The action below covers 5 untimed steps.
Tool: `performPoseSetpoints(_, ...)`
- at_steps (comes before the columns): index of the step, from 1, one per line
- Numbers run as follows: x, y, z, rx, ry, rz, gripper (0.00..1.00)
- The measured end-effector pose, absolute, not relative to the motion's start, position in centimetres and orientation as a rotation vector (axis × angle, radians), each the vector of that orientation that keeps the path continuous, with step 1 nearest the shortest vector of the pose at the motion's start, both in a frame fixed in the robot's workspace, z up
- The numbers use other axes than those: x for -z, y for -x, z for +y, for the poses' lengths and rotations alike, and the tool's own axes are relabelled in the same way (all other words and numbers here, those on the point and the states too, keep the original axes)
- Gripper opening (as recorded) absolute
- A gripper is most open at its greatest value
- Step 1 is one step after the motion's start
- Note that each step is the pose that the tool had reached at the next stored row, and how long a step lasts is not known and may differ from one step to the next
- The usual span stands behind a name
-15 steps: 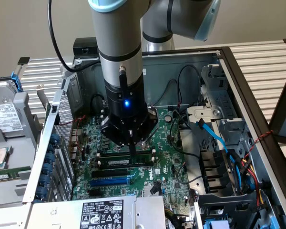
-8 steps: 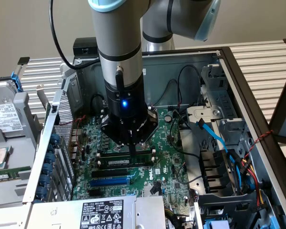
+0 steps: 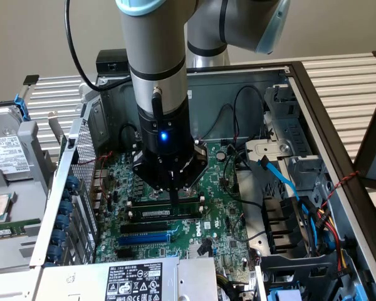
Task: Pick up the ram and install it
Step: 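Press down the ram until it locks into place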
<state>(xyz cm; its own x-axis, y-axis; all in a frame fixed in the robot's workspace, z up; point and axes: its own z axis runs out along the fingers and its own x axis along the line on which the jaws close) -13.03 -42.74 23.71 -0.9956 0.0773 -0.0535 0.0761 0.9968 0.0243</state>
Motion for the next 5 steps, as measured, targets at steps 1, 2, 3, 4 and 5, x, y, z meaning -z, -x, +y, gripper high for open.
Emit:
performPoseSetpoints(1,-23.71,13.03,-42.74,-0.034,-0.119,3.085,0.11)
performPoseSetpoints(2,-23.71,13.03,-42.74,-0.034,-0.119,3.085,0.11)
performPoseSetpoints(3,-23.71,13.03,-42.74,-0.034,-0.119,3.085,0.11)
performPoseSetpoints(4,-23.71,13.03,-42.74,-0.034,-0.119,3.085,0.11)
performPoseSetpoints(5,-23.71,13.03,-42.74,-0.034,-0.119,3.085,0.11)
